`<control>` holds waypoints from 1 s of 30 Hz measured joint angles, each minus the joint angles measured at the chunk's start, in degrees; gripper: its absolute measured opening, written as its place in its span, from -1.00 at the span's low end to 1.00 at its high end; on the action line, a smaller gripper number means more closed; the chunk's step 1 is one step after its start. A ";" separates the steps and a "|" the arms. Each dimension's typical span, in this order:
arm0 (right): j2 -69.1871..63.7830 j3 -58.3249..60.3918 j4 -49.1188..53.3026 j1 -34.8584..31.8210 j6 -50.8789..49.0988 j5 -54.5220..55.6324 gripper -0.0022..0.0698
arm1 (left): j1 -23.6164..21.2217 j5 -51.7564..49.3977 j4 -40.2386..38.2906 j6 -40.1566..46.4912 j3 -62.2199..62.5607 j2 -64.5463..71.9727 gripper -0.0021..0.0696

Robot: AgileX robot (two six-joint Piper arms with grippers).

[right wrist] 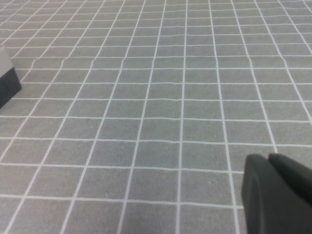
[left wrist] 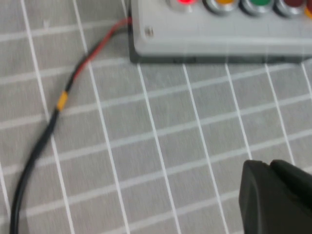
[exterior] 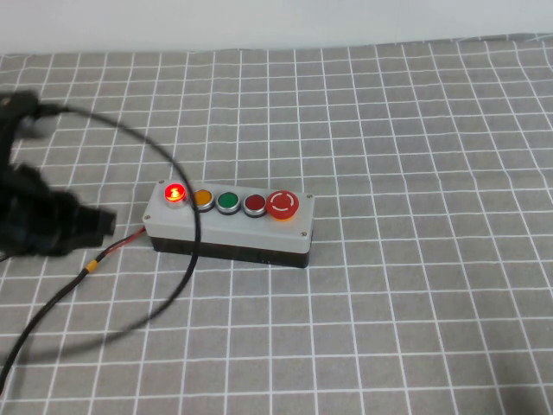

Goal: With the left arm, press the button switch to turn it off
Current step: 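Press the lit red button on the button box to turn it off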

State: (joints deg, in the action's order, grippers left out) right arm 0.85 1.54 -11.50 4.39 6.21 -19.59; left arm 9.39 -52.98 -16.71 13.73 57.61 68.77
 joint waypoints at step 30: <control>0.00 0.00 0.00 0.00 0.00 0.00 -0.99 | 3.98 -5.63 0.22 3.57 28.54 34.93 -0.95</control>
State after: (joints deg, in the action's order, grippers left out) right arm 0.85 1.54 -11.50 4.39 6.21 -19.59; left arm 13.38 -58.60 -16.48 17.30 86.15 103.69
